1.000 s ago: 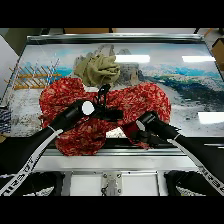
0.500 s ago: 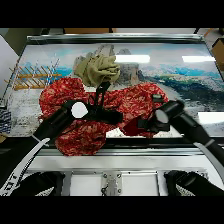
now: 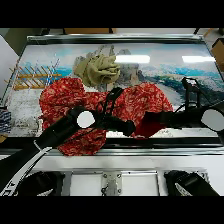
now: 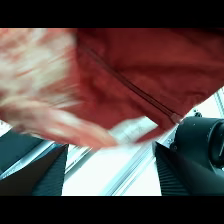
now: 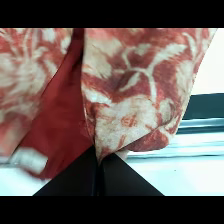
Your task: Fold the clothes and pants, and hang the long-sleeved shirts on hangers.
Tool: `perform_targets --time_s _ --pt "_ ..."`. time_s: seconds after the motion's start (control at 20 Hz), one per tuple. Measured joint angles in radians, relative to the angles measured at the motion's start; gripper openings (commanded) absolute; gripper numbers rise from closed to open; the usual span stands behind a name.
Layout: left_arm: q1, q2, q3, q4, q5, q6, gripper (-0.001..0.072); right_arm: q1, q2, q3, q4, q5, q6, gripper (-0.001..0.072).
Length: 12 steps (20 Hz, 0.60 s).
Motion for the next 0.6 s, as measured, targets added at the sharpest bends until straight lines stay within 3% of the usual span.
perform_targets --time_s 0.25,0.6 --pt "-0.076 -0.063 0.014 0.001 0.008 -0.002 0.0547 -0.004 0.012 0.003 0.0 0.0 0.013 0.0014" --pt "-0.134 -0.154 0.017 0.067 0.134 -0.122 0.0546 -0.004 0.016 0.003 0.005 0.0 0.024 0.0014"
